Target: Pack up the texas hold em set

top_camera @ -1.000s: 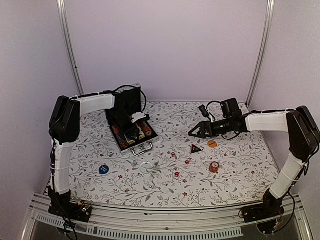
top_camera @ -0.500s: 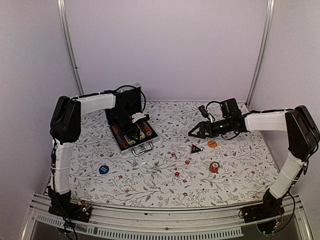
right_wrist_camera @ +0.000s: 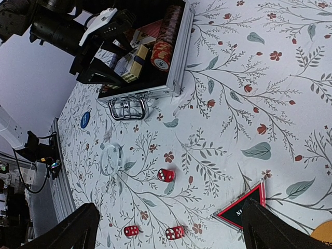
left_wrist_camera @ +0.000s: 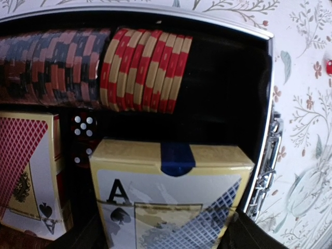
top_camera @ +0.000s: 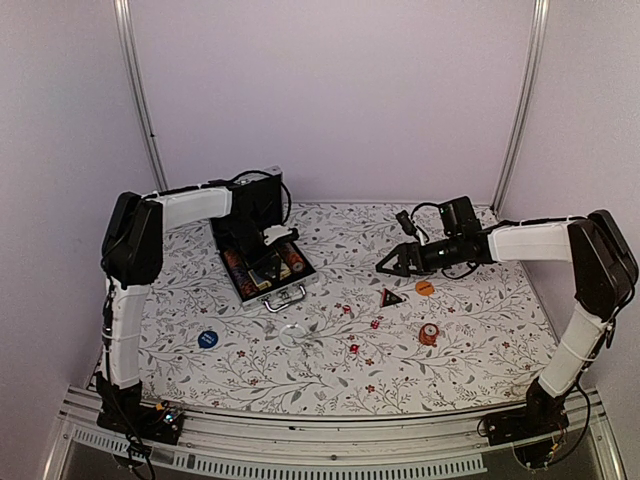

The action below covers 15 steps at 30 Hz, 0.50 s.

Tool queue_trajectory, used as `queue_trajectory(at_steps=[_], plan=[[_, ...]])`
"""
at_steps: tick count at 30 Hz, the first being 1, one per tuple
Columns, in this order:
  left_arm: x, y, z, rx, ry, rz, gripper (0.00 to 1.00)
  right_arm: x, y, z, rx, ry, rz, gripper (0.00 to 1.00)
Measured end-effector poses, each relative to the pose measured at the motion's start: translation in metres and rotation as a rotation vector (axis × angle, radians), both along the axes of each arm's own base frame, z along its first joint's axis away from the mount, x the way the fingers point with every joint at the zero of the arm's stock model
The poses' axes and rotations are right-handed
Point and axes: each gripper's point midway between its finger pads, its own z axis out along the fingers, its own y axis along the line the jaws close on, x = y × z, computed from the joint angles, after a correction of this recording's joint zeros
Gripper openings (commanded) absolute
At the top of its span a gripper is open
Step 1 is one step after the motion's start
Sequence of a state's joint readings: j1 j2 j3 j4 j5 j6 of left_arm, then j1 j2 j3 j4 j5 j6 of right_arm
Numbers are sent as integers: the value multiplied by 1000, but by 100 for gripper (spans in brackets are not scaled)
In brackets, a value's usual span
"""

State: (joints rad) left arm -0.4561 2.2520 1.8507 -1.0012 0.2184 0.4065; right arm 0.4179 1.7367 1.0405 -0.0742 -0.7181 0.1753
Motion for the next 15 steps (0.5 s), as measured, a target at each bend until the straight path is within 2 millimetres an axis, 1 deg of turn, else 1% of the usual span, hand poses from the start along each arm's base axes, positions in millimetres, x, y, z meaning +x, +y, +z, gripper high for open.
queue_trajectory(at_steps=[9,15], plan=[[-2,-1,0,-6,12,2,77,0,0,0,-1,1,0,99],[-4,0,0,-5,21,5,78,0,0,0,-1,1,0,99]])
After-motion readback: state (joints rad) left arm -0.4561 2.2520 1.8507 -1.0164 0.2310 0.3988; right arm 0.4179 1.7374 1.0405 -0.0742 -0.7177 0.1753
